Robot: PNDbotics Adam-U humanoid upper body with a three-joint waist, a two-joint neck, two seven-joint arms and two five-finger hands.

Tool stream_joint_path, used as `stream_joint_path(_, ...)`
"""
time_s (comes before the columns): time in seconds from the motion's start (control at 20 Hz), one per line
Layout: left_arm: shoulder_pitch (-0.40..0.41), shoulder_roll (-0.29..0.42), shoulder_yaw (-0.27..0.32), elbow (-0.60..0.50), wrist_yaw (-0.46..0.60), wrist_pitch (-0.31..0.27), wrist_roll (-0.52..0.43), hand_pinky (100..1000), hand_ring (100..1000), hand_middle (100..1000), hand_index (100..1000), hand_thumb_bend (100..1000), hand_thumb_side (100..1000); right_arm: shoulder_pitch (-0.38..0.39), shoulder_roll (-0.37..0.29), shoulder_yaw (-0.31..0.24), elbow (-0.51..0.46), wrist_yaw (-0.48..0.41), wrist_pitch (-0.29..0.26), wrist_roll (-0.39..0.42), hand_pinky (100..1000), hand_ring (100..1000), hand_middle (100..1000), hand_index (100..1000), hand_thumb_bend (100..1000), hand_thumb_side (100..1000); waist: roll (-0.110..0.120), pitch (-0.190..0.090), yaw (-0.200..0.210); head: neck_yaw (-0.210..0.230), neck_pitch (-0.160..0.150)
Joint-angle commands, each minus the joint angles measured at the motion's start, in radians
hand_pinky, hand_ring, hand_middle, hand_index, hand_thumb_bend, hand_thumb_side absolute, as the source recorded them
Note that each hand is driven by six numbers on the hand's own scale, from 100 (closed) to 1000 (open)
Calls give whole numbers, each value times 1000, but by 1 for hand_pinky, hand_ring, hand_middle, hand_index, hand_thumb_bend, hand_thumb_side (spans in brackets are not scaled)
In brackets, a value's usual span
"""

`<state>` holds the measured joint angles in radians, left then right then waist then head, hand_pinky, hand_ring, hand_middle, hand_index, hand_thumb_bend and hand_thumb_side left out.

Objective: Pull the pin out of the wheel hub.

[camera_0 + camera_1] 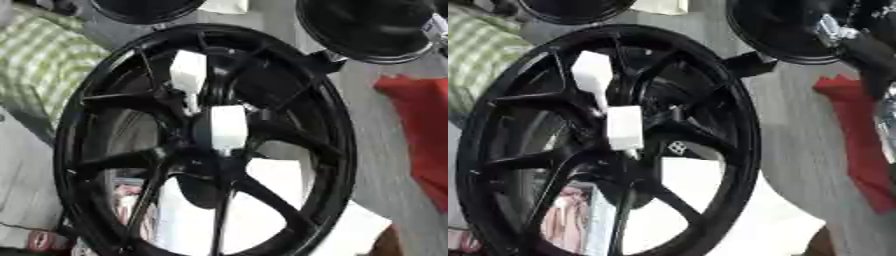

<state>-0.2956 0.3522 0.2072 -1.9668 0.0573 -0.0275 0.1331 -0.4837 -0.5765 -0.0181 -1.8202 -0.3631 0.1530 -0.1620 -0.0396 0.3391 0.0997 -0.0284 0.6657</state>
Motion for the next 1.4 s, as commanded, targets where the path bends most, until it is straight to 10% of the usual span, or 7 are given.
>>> stream_joint_path(0.05, -14, 37, 1, -18, -4, -4, -2, 737, 628, 609, 788, 100, 840, -8, -19, -10, -6, 0, -4, 3, 881, 756, 600, 746, 390, 217, 4, -19, 0, -3, -7)
stream_joint_path(1.4, -158, 767, -193, 28, -182, 3, -266, 741, 709, 680, 800, 100, 736, 49, -76, -3, 4, 10, 3, 16, 881, 756, 601, 746, 378, 231, 39, -31, 11, -13, 15)
